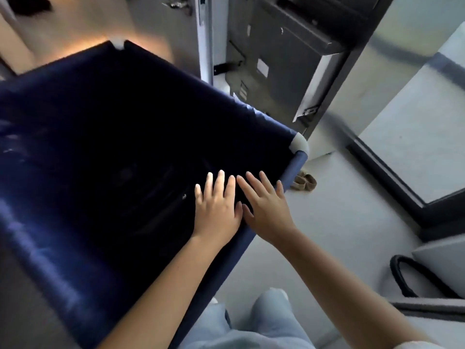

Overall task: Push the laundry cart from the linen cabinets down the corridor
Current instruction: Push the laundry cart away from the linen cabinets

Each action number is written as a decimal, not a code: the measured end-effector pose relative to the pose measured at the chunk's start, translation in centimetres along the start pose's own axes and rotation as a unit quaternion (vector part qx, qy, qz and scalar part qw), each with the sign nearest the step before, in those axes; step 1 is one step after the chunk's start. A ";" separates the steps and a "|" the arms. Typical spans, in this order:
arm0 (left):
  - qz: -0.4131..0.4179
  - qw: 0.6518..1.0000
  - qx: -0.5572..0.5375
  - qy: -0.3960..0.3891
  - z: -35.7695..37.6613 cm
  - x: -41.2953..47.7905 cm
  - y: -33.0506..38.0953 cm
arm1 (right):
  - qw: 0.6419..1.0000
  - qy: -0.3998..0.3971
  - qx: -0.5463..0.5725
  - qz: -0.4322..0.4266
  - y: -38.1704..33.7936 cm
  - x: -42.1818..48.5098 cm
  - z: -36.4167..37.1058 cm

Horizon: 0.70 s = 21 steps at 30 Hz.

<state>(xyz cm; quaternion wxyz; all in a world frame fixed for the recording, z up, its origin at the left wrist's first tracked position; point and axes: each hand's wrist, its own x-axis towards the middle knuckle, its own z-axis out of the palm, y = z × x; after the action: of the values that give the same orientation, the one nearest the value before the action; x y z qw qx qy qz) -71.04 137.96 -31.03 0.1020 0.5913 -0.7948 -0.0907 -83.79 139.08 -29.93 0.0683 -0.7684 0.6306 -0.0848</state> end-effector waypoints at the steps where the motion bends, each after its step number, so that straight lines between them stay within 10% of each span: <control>1: -0.023 1.000 -0.007 -0.004 0.3 -0.1 -0.1 | 1.000 -0.006 0.002 -0.015 0.6 0.5 0.3; 21: -0.388 0.920 0.009 0.047 4.4 -4.7 4.2 | 0.917 -0.145 0.034 -0.370 7.1 6.1 3.8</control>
<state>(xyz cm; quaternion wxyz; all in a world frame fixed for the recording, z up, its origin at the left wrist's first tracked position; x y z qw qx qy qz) -74.78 143.81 -34.39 0.0902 0.8580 -0.4980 -0.0880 -88.64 131.68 -34.89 0.1482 -0.9480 0.2814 -0.0132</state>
